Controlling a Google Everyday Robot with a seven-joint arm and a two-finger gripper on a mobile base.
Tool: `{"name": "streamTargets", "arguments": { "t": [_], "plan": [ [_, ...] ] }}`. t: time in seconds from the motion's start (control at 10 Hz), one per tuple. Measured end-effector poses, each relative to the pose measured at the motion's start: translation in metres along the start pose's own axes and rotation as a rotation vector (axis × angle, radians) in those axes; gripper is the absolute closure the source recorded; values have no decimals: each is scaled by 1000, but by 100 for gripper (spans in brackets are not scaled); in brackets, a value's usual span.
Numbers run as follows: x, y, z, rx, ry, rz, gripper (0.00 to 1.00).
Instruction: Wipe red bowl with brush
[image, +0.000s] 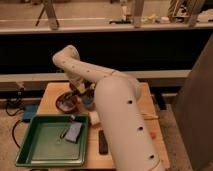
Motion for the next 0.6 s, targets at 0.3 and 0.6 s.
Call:
{"name": "streamTargets", "arguments": {
  "t": [0.3, 0.6],
  "plan": [
    [23, 20, -1, -18, 19, 55, 100],
    [24, 38, -4, -38, 30, 49, 100]
  ]
}}
